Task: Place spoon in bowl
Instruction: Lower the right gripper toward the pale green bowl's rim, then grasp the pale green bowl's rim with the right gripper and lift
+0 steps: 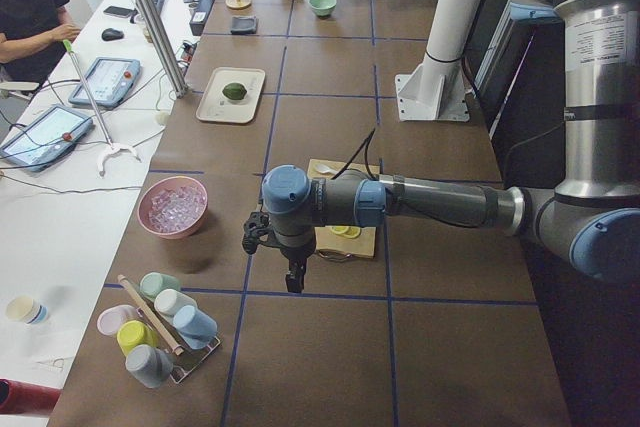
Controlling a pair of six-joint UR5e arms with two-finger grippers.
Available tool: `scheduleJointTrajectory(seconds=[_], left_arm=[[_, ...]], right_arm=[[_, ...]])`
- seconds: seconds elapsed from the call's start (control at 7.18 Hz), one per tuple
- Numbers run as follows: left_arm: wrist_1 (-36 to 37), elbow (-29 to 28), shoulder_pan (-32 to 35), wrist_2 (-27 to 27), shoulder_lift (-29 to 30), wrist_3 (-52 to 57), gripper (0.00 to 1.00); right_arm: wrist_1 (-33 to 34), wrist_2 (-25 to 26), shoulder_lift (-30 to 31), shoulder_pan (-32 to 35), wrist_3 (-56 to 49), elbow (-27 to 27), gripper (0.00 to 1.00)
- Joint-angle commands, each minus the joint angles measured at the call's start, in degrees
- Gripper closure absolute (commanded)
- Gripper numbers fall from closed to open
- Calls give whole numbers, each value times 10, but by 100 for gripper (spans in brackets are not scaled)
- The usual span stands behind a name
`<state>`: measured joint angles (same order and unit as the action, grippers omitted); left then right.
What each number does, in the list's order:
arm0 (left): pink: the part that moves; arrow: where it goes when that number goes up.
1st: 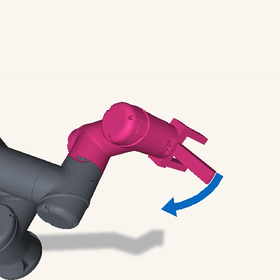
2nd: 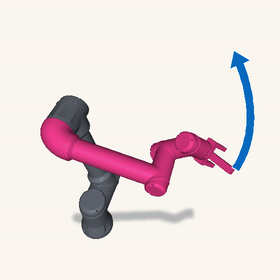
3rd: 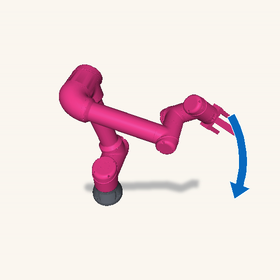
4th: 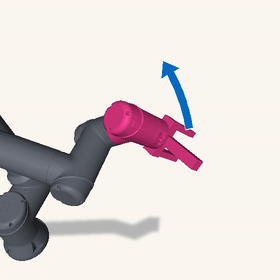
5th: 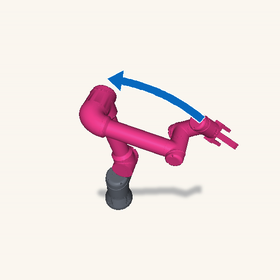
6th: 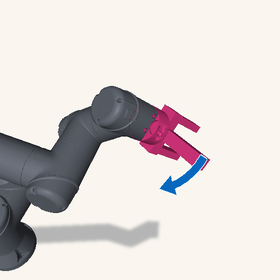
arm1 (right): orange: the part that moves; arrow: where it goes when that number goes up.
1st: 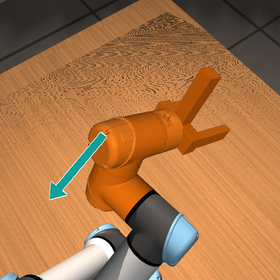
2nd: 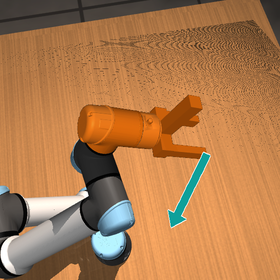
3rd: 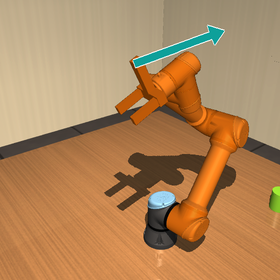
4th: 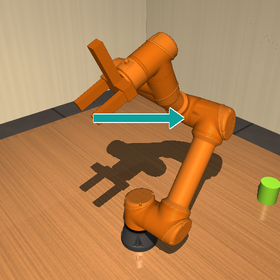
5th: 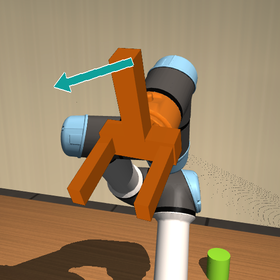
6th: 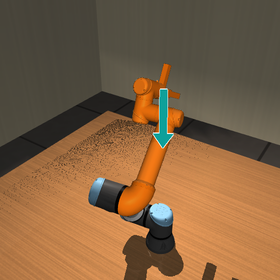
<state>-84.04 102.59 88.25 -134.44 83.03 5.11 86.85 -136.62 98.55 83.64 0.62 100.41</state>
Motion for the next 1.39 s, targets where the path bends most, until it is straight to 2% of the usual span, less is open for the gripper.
scheduleJointTrajectory(seconds=[0.0,0.14,0.28,0.56,0.7,0.98,1.11,1.25], left_arm=[[-25,-1,-4,1,-1,1,0],[-26,1,-4,1,-3,1,0],[-26,1,-4,1,-3,1,0],[-26,2,-4,0,-4,1,0],[-26,2,-4,0,-4,1,0],[-33,2,-4,0,-4,1,0],[-33,3,-4,0,-4,1,0],[-32,7,-4,-12,-4,0,0]], right_arm=[[-11,2,-8,-41,16,-7,3],[-46,1,-10,-57,25,-10,5],[-90,-1,-11,-83,82,-20,4],[-274,28,-11,-157,250,-68,2],[-320,42,-12,-184,297,-82,3],[-323,40,-36,-190,306,-128,10],[-324,41,-49,-195,307,-147,24],[-324,41,-50,-195,308,-151,91]])
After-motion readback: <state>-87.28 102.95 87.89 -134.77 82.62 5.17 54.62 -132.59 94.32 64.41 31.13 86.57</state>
